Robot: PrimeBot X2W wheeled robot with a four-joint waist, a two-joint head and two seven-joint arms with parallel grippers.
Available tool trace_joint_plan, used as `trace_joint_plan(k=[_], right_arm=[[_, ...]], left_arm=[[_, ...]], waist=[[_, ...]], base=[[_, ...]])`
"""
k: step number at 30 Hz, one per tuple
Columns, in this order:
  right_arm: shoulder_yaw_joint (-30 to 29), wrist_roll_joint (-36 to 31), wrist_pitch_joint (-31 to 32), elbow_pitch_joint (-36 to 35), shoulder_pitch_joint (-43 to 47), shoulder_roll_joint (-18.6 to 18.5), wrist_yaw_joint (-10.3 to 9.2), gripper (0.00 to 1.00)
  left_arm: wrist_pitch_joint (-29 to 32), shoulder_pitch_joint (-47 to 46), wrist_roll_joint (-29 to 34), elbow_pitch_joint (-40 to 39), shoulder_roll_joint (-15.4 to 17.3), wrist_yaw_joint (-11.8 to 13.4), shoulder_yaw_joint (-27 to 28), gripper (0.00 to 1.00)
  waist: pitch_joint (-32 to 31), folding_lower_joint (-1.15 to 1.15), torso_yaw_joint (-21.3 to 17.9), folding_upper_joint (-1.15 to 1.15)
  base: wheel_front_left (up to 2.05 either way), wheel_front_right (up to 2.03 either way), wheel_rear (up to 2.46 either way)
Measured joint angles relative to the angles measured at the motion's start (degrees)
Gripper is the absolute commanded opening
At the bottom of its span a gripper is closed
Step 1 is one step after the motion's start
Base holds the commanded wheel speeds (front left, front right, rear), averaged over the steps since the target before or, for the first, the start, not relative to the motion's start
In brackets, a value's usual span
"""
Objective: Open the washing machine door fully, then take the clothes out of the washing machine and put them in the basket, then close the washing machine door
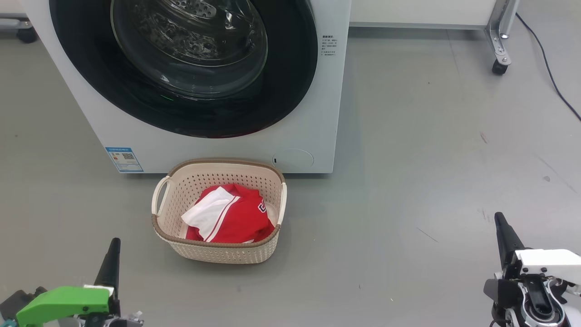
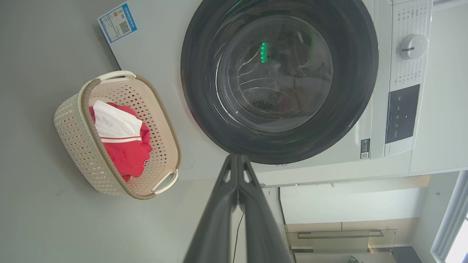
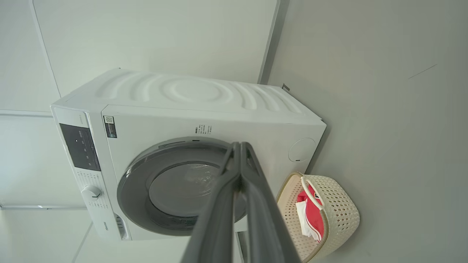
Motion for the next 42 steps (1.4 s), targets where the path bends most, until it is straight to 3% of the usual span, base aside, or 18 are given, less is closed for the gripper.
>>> trace_joint_plan(k=[8, 42], right_arm=[[-0.9, 4.0, 1.1, 0.1, -0.4, 0.4, 0.35, 0.00], [-1.0, 4.0, 1.1, 0.2, -0.4, 0.4, 0.53, 0.00]], left_arm=[[1.1, -0.5, -4.8, 0.0, 0.1, 0.0, 0.7, 0.00], [1.1, -0.8, -4.9, 0.0, 0.1, 0.0, 0.8, 0.00]], waist=[[0.1, 0.00, 0.0, 0.00], [0.1, 0.00, 0.0, 0.00]], base=[[0.00, 0.00, 0.00], [0.00, 0.00, 0.00]])
